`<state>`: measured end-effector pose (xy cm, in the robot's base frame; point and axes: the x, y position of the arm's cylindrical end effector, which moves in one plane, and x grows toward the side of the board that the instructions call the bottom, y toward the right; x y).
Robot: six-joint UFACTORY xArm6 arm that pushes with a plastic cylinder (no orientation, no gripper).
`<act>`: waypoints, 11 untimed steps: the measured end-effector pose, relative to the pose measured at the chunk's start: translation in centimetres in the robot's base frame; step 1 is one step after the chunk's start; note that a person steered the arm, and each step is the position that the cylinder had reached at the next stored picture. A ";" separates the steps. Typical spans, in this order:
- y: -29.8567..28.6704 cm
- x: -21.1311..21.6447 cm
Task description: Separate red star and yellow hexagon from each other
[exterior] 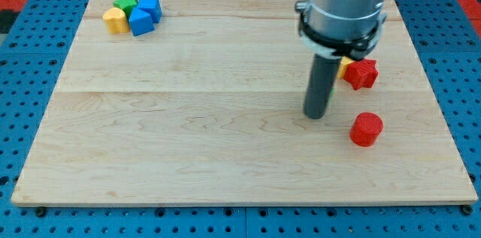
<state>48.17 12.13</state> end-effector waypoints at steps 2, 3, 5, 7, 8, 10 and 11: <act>6.2 -1.1; 7.4 -4.5; 1.9 -11.2; 6.9 -16.4; 3.5 -18.2; 1.3 -15.7; 1.1 -15.7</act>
